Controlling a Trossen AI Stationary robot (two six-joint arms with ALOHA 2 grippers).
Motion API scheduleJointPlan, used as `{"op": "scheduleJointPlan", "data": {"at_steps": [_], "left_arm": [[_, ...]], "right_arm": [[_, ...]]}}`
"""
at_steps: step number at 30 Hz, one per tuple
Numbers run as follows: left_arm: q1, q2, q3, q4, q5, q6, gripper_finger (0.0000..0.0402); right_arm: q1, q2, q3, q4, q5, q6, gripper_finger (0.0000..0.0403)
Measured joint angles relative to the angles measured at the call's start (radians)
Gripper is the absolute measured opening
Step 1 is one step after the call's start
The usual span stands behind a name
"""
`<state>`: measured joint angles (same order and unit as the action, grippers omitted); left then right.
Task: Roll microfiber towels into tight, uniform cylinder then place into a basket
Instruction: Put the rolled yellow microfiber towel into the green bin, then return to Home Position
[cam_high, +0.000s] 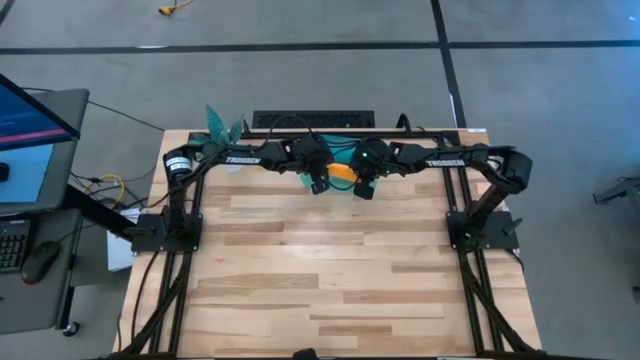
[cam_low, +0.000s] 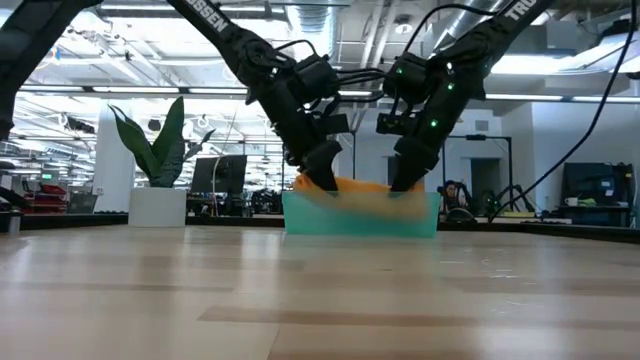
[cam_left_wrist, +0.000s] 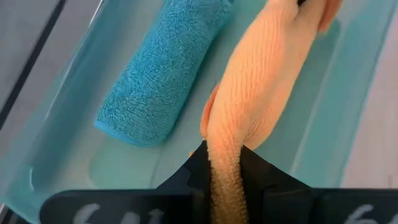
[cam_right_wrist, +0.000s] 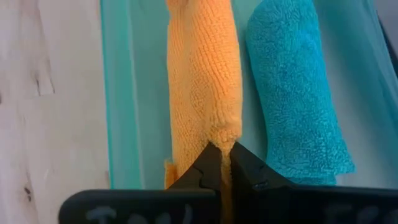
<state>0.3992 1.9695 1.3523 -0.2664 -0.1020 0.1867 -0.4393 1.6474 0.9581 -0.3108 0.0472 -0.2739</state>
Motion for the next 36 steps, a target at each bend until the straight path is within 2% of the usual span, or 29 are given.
{"op": "scheduleJointPlan", "data": {"at_steps": [6,15,20,23,28,32,36], "left_arm": [[0.0,0.015,-0.001,-0.009,0.016,0.011,0.005],[0.002,0.016,-0.001,-0.015,-0.003,0.004,0.0149],[0.002,0.016,-0.001,-0.014,-0.001,-0.028,0.0197],[0.002,0.016,-0.001,-0.014,-0.001,-0.034,0.0216],[0.001,0.016,0.052,-0.085,-0.017,-0.011,0.0226],[-0.007,0.014,0.146,-0.248,-0.018,-0.01,0.0225],[-0.029,-0.01,0.214,-0.402,-0.015,-0.01,0.0225]], "right_arm": [[0.0,0.002,-0.002,-0.005,0.001,0.004,0.0068],[-0.002,0.002,-0.003,-0.009,0.01,0.004,0.0175],[-0.001,0.002,-0.003,-0.006,0.01,0.004,0.0215],[-0.001,0.002,0.0,-0.01,0.01,0.012,0.0224],[-0.001,0.002,0.086,-0.161,0.011,0.029,0.0222],[0.006,-0.004,0.157,-0.333,0.008,0.056,0.0214],[0.036,-0.057,0.157,-0.425,0.004,0.061,0.0204]]}}
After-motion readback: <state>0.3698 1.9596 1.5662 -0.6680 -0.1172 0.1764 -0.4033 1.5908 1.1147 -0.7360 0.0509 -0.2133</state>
